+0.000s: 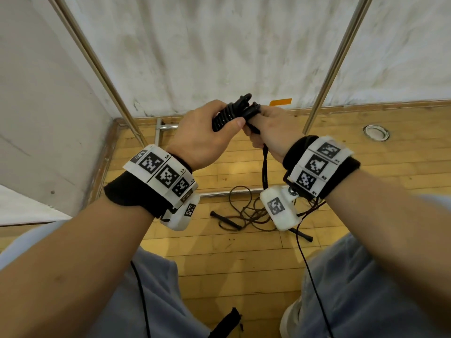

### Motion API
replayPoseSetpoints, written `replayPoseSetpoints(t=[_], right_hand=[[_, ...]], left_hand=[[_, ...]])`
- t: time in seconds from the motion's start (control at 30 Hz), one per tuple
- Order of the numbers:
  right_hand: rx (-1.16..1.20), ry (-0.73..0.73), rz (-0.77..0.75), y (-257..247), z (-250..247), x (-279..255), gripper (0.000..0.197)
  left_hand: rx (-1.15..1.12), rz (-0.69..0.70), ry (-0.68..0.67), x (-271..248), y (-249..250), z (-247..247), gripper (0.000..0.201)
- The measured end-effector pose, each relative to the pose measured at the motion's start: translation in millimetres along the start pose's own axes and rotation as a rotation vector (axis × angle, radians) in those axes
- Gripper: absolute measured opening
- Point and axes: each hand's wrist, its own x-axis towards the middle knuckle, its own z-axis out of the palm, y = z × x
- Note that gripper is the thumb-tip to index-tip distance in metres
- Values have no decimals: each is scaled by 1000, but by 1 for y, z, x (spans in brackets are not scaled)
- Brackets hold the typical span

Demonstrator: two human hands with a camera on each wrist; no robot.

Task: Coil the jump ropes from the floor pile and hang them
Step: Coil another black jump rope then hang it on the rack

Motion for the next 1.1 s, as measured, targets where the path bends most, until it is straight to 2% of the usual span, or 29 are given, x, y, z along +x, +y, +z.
replayPoseSetpoints(t=[0.13, 0.3, 0.43, 0.5, 0.6, 0.73, 0.87, 1.0, 1.1], right_hand=[[-374, 10, -158, 4, 7, -5, 36], [-425, -22, -129, 4, 6, -5, 34], [-476, -42, -65, 6, 10, -6, 30], [-498, -22, -54, 9, 10, -6, 27], [-657, -26, -76, 13, 9, -8, 24], [-970, -104, -109, 13, 12, -9, 19], [-1150, -113, -179, 5, 13, -9, 24], [-1314, -130, -272, -2, 10, -12, 27], [-1331, -118, -328, -4, 2, -12, 30]], left_hand=[[31, -33, 37, 4, -4, 0, 30], [67, -54, 41, 6, -7, 0, 32], [116, -4, 17, 7, -9, 1, 29], [184, -4, 34, 9, -15, -1, 32], [346, -75, 84, 17, -30, -12, 40], [573, -131, -26, 19, -45, -11, 42], [610, -110, -98, 20, -49, -3, 43], [620, -102, -199, 22, -47, 5, 32], [609, -90, -282, 21, -44, 7, 18]])
